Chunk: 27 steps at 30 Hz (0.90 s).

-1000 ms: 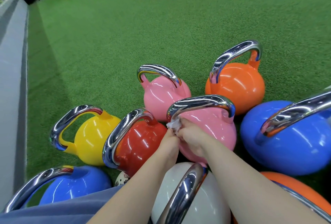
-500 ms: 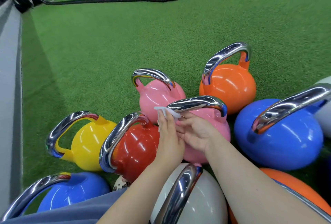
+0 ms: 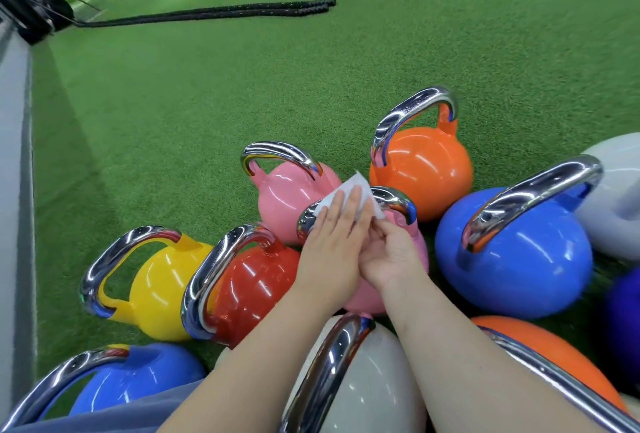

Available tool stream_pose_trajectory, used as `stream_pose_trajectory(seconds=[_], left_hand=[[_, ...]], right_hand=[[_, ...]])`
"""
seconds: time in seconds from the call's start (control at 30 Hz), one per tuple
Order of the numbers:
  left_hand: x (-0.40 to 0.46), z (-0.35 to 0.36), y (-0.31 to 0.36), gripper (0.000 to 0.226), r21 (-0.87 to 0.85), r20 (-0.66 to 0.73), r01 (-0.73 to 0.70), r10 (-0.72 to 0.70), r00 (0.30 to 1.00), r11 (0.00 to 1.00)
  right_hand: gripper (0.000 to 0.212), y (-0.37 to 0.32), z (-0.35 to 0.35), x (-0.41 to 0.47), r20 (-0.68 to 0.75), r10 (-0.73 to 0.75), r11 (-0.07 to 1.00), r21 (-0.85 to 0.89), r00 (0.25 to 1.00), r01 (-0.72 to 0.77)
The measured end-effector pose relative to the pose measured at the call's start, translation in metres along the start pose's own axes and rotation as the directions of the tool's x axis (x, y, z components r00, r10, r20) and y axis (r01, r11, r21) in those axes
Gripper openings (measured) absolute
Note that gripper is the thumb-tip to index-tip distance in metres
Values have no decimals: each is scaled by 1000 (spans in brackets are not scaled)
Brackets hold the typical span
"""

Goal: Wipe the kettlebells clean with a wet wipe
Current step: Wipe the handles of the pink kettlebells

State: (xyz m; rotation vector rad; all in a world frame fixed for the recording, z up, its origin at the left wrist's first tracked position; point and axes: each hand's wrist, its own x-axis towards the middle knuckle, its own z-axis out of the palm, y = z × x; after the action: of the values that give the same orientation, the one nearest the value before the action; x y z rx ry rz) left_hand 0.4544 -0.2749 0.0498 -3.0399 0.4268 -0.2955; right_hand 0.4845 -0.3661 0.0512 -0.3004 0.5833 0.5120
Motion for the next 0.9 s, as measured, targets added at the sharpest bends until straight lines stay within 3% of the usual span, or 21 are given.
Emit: stream_pose_trajectory(seconds=[0.13,0.23,0.4,0.57,0.67,0.77,0.83,0.9], left_hand=[[-22,3,-22,69,-36,27,110,-109,994,993],[-27,0,-29,81,-71,82,147,-141,987,987],[-5,-14,-7,65,46,66,56,-59,996,997],[22,-17,15,59,153,130,-25,5,991,988],[35,-20,21,57,163,153,-86,61,986,983],[42,-23,23,63,78,194,-108,91,977,991],[40,-28,19,72,-28,203,-51,55,978,998],[33,-32,11,73,-172,115,-6,26,993,985]], right_hand=[[15,15,5,2,75,59,985,-165,995,-46],[18,19,11,0,107,66,980,-194,992,-44],[12,8,5,-2,-19,41,992,-116,999,-43],[35,-2,-6,2,-87,-10,998,-61,996,5],[38,-1,-9,6,-128,-31,999,-28,991,28],[37,-1,-10,9,-223,-35,995,83,974,55],[27,-2,-11,6,-320,-47,993,87,946,79],[24,-3,-11,0,-403,-56,989,105,913,107]])
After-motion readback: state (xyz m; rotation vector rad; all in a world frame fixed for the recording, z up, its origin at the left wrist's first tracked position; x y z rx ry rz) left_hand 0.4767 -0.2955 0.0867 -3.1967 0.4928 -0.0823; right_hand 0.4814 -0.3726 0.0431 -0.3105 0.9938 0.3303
